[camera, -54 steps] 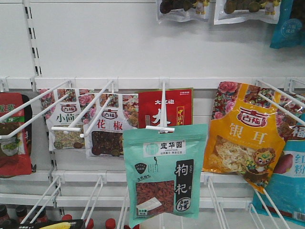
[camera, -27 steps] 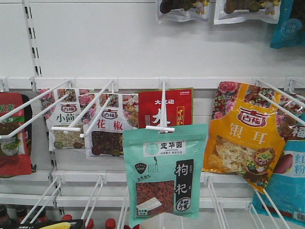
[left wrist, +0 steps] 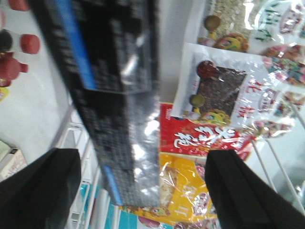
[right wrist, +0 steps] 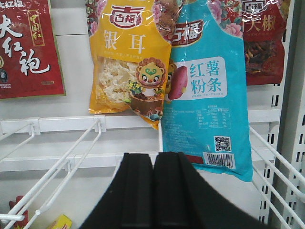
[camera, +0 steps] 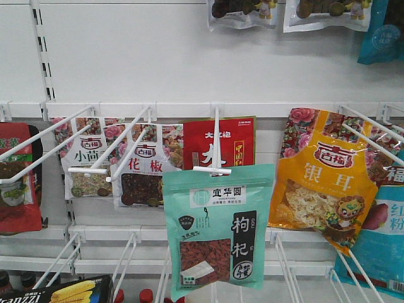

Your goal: Pick snacks and fruit into basket

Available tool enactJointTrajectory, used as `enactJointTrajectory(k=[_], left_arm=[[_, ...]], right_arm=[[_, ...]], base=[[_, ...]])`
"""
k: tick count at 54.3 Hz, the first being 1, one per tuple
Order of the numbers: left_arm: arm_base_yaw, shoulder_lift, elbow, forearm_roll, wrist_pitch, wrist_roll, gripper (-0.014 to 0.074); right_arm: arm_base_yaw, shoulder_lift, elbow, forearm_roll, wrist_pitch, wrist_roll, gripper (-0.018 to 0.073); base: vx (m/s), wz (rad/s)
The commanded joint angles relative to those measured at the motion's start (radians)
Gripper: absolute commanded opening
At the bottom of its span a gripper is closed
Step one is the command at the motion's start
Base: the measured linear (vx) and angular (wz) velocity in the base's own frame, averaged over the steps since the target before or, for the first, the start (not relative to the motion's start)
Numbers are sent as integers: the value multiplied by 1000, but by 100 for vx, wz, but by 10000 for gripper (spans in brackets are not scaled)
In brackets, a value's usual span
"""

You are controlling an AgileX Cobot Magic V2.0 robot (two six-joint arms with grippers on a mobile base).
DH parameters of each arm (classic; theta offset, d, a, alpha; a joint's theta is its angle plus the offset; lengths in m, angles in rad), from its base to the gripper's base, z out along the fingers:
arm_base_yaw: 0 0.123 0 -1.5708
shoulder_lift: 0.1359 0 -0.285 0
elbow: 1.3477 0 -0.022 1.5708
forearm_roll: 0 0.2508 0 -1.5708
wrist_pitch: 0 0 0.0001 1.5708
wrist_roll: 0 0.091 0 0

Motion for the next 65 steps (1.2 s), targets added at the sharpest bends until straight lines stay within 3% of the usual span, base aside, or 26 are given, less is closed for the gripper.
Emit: enactJointTrajectory(k=[1,9,19,25,35,52,65], left_arm=[[-5,14,-23,-35,-107,-3,593],[-5,56,-25,-86,-187,-2,591],[-5,112,-25,-93,-276,-2,583],[-5,112,-25,-110,-276,6,555],[-5,112,-25,-128,-276,6,403],[-5,111,-25,-120,-276,2,-13],[-5,98,-25,-50,-276,4,-9]], right_arm=[[-1,9,6,-3,-84,-8,-8],[-1,9,6,-3,-84,-8,-8],[-1,9,6,-3,-84,-8,-8],[-1,9,6,-3,-84,-8,-8],[-1,9,6,-3,-84,-8,-8],[-1,9,6,-3,-84,-8,-8],[-1,9,6,-3,-84,-8,-8]], base=[[0,0],[0,0],[0,0],[0,0],[0,0],[0,0],[0,0]])
